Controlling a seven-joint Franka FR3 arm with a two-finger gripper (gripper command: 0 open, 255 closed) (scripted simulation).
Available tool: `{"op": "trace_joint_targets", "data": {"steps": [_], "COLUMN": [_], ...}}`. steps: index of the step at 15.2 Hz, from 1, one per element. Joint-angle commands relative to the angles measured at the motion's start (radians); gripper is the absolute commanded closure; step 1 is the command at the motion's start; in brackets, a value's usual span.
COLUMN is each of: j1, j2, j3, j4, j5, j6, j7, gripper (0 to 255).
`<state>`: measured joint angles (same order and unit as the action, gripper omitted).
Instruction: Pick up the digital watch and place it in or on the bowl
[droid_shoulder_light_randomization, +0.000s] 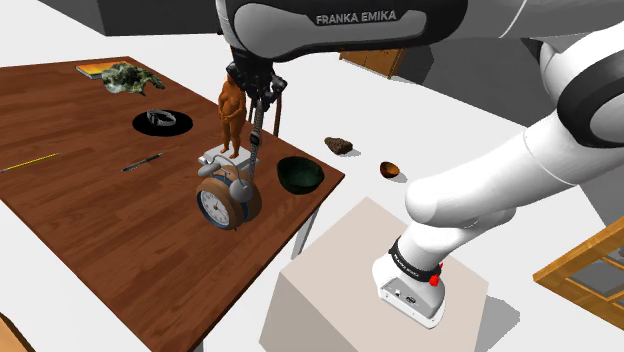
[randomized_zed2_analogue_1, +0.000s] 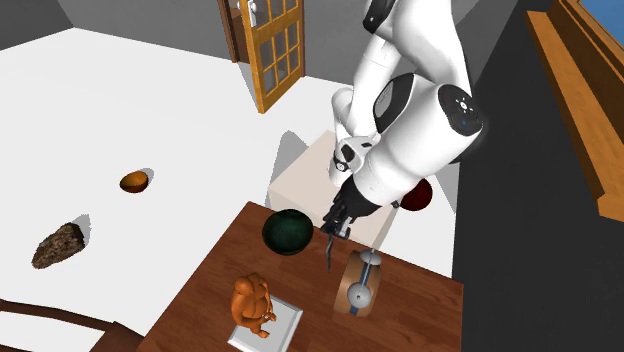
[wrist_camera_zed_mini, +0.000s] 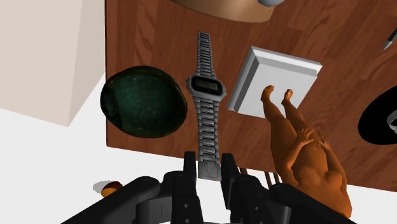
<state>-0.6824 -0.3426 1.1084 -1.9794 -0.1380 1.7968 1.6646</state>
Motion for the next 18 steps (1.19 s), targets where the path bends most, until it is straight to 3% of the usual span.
{"op": "trace_joint_targets", "data": {"steps": [1, 14, 18], "j1": [0.003, -0.016, 0.043], "j2": [-0.005, 0.012, -0.083], "j3": [-0.009, -0.017, -0.184], "j4": [0.021, 0.193, 0.162], "j5": [0.003, -0.010, 0.036], "j6": [-0.023, -0.178, -0.200], "j7": [-0.011, -0.055, -0.183], "gripper": [255, 255, 255]}}
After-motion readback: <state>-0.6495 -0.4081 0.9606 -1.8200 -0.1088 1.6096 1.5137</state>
